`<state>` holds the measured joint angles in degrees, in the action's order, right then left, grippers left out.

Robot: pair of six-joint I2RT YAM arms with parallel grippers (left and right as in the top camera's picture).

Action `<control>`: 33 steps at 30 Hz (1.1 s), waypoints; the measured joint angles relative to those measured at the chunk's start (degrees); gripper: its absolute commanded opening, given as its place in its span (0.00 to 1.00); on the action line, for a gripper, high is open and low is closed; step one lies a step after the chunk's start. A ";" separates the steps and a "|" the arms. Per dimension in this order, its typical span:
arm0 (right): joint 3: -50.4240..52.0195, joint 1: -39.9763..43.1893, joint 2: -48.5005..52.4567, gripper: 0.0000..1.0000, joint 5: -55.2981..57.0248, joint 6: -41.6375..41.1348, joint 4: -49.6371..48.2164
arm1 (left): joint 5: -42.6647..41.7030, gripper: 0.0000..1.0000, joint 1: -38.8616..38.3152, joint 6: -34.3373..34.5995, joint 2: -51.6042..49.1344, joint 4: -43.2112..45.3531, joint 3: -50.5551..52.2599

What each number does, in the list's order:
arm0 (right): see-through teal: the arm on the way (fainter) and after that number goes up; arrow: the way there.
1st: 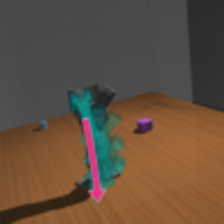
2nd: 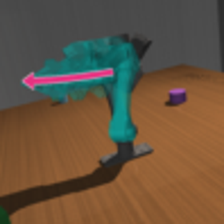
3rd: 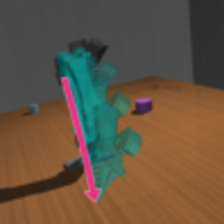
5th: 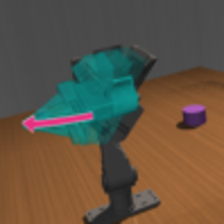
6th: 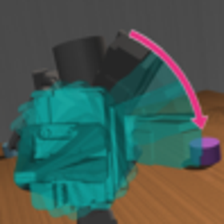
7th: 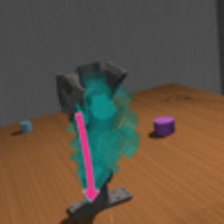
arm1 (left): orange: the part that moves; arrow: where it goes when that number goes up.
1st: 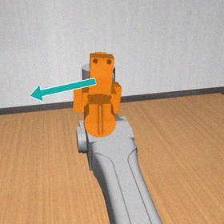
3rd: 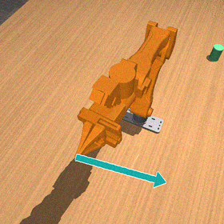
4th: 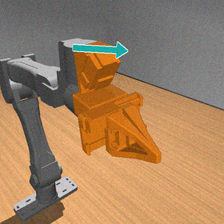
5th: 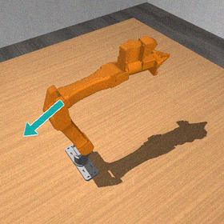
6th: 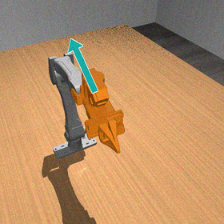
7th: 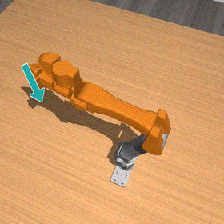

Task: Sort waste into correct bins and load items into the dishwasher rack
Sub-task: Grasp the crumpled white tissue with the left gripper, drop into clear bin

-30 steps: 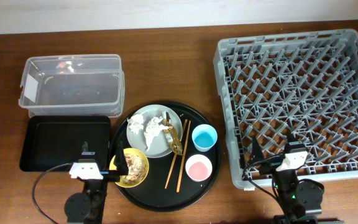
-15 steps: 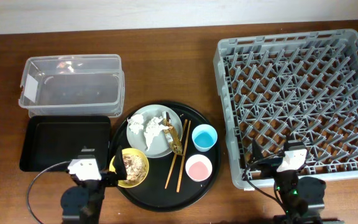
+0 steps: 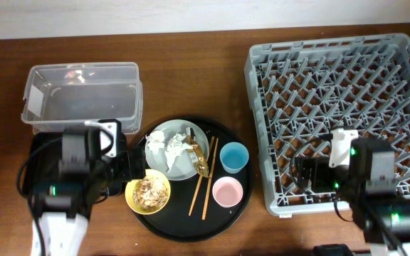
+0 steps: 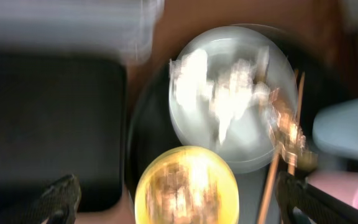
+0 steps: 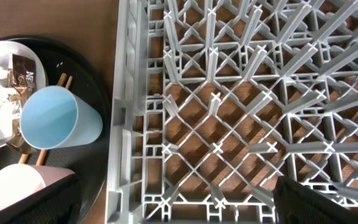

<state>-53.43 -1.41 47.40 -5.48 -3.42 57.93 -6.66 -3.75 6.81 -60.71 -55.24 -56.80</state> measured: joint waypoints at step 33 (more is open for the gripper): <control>-5.62 0.00 7.74 0.99 0.02 -0.61 5.31 | 4.42 0.00 -9.20 -0.39 -38.03 8.79 -16.96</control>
<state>-59.05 -1.41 55.13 -5.45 -4.03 63.24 -2.24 -12.95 6.42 -98.74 -46.46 -73.76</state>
